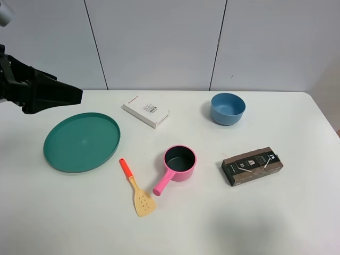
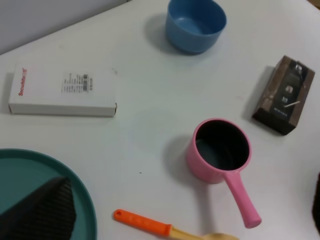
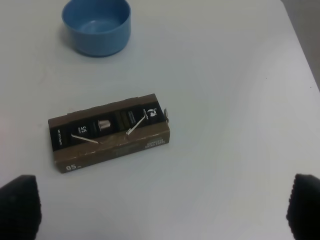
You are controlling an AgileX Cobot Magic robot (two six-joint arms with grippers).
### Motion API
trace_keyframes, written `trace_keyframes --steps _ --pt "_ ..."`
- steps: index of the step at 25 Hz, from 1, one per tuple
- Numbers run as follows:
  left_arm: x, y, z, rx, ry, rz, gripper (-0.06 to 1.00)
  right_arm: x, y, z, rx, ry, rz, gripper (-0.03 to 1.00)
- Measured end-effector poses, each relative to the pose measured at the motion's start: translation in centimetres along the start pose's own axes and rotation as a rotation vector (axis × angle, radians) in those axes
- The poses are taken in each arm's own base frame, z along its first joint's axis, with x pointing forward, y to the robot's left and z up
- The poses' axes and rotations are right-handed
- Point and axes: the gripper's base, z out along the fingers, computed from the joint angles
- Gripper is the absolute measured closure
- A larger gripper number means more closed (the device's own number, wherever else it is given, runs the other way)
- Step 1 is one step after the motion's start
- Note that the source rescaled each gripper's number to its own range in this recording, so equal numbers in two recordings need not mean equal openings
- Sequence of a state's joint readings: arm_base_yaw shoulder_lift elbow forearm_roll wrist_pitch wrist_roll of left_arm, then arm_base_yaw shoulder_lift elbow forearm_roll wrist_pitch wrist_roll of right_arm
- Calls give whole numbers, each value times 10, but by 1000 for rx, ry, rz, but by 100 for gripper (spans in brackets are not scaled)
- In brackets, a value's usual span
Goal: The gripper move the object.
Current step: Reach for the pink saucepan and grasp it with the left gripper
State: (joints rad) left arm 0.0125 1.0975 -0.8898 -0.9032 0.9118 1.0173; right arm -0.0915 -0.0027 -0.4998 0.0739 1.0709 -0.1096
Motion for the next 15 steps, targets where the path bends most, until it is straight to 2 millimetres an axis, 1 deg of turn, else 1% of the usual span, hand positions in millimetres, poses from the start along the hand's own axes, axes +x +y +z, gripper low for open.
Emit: trace_keyframes --steps 7,10,12,15 --pt "2 3 3 -6 27 20 0 0 0 0 0 0 0 -3" --pt "1 0 6 -4 30 44 0 0 0 0 0 0 0 -3" --pt "0 -4 11 2 29 71 0 0 0 0 0 0 0 -3" --pt "-2 -12 24 28 35 101 0 0 0 0 0 0 0 -3"
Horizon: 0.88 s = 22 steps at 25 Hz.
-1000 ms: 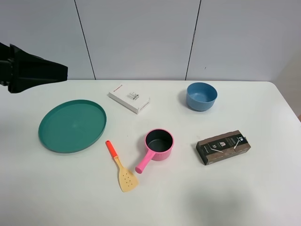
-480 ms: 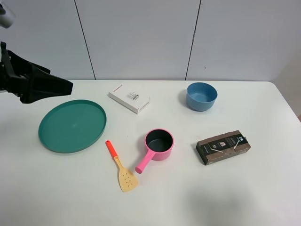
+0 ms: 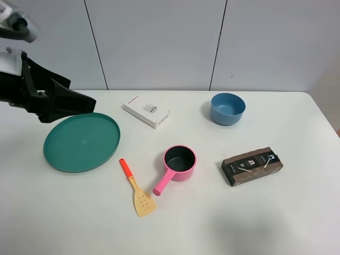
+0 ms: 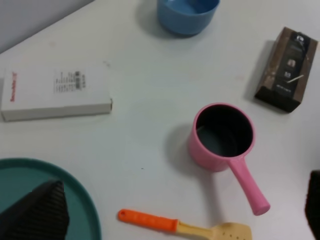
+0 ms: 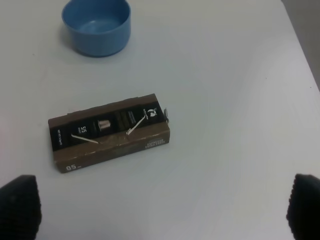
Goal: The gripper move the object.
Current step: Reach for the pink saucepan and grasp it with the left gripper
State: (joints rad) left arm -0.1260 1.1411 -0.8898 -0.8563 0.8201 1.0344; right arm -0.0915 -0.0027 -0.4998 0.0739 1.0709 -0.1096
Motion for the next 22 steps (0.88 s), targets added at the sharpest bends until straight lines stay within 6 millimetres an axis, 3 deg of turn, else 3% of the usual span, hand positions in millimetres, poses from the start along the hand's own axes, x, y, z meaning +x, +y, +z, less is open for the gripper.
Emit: trace_keyframes --steps 11,22 --pt "13 -15 81 44 196 26 0 0 0 0 0 0 0 -3" --pt "21 -32 152 11 263 15 0 0 0 0 0 0 0 -3"
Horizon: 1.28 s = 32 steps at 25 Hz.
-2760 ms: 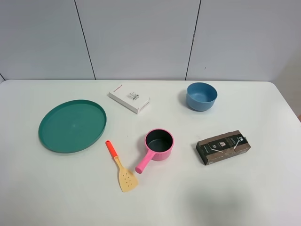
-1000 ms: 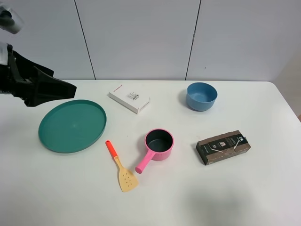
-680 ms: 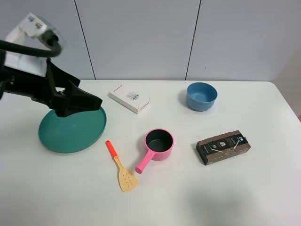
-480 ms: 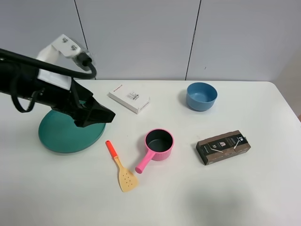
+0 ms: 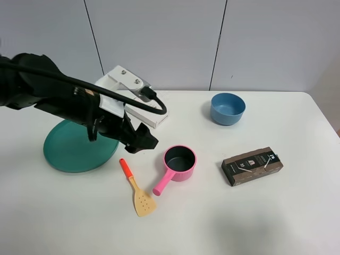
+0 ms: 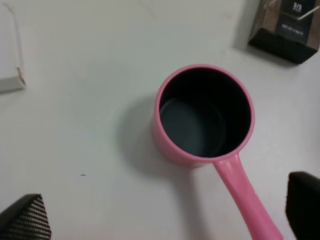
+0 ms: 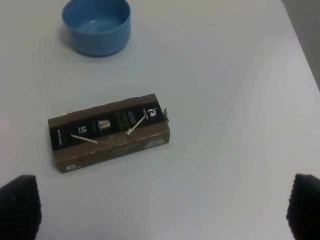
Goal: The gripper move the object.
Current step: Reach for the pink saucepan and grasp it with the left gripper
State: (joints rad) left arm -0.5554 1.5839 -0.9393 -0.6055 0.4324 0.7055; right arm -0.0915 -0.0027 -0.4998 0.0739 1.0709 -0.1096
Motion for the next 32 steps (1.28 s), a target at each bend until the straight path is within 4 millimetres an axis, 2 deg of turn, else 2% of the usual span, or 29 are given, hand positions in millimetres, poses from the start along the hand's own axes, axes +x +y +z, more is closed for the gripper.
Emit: trace_keyframes --steps 5,10,14,23,32 --pt "-14 -1 26 -17 37 34 0 0 0 0 0 0 0 -3" --pt "-32 -5 43 -40 44 62 0 0 0 0 0 0 0 -3" --pt "-39 -7 59 -59 64 80 0 0 0 0 0 0 0 -3" --pt "-26 -12 99 -48 156 107 0 0 0 0 0 0 0 -3" --pt "-14 -9 117 -48 211 121 0 0 0 0 0 0 0 -3"
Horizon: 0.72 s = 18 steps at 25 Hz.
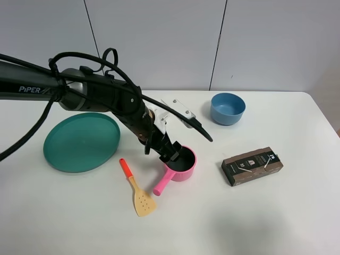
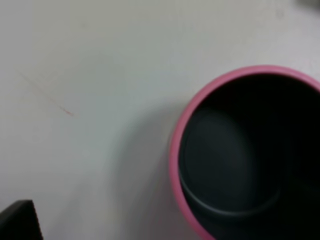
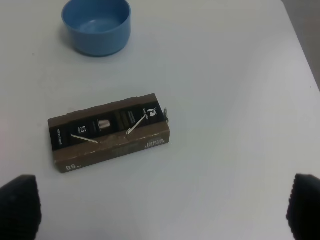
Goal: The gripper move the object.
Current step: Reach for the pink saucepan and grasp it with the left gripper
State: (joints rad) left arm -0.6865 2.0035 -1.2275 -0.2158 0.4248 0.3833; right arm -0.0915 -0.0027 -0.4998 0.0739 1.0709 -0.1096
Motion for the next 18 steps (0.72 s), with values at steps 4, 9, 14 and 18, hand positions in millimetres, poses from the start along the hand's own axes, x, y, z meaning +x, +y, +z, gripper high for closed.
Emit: trace_keyframes --steps 4,9,14,18 --pt "0 1 3 -5 -4 3 0 0 0 0 0 0 0 -3" --pt "-6 3 12 -12 -16 6 0 0 0 0 0 0 0 -3" --pt "-16 6 25 -7 -15 7 0 0 0 0 0 0 0 -3" --pt "-14 6 34 -2 7 6 0 0 0 0 0 0 0 -3"
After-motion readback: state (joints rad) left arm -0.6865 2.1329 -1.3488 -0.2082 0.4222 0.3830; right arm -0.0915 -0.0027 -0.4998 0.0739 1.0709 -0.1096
